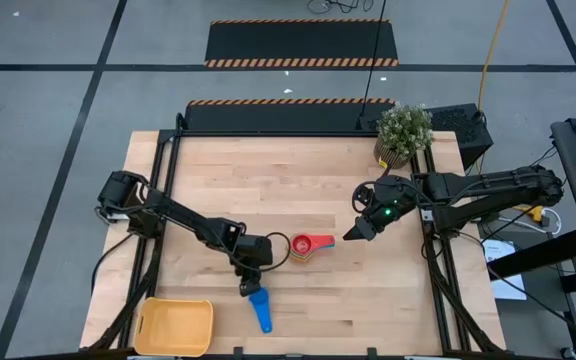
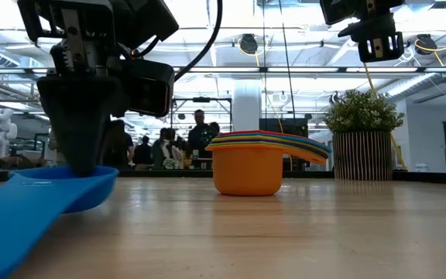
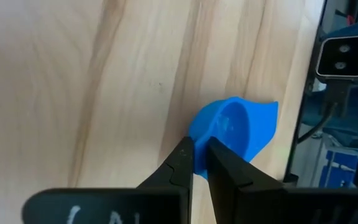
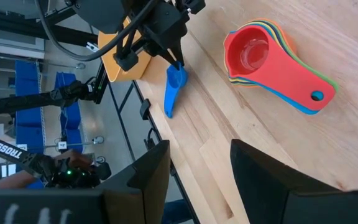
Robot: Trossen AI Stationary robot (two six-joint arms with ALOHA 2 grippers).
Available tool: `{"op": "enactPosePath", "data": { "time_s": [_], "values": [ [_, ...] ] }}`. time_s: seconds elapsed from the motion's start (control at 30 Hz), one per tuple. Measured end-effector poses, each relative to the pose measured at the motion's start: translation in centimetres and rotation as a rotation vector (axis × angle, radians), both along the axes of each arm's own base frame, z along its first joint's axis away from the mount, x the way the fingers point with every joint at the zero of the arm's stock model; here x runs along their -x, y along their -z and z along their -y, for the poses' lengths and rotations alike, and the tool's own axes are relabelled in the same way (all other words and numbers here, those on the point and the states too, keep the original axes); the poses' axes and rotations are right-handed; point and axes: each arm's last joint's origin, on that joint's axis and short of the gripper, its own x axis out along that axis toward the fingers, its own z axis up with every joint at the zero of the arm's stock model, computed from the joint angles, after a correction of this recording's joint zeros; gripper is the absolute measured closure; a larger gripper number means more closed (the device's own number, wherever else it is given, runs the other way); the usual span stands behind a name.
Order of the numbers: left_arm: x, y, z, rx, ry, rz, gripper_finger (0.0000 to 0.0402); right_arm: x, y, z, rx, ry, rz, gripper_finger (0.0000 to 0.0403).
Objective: Nest measuring cups in basket
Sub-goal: Stack the blue measuring cup on top of the red measuring cup
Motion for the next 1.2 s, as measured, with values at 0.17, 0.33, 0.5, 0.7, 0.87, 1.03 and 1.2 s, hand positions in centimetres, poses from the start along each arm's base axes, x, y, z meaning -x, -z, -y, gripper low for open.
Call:
{"op": "enactPosePath", "data": {
  "time_s": [0.17,0.33,0.5,0.7,0.87,1.03,1.2],
  "values": [
    [0.0,-0.7,-0.1,0.037,0.002,0.010,0.0379,0.0,0.0,0.0,-0.001,0.000,0.000,0.0241],
    [0.0,-2.4,-0.8,0.045,-0.032,0.064,0.0388,-0.1,-0.1,0.0,-0.003,0.001,0.019,0.0241],
    [0.2,-4.5,-2.0,0.028,-0.107,0.129,0.0391,-0.2,-0.3,0.0,-0.003,0.000,0.039,0.0241],
    [0.8,-7.2,-3.3,-0.001,-0.203,0.214,0.0398,-0.3,-0.3,0.0,0.006,-0.007,0.049,0.0241],
    [1.7,-9.6,-4.0,-0.018,-0.298,0.289,0.0398,-0.3,-0.5,0.0,0.009,-0.009,0.065,0.0241],
    [2.6,-12.0,-4.5,-0.031,-0.412,0.380,0.0398,-0.5,-0.8,0.0,0.012,-0.012,0.105,0.0241],
    [3.7,-14.2,-4.8,-0.049,-0.524,0.485,0.0398,-0.7,-1.1,0.0,0.030,-0.025,0.151,0.0241]
  ]
}}
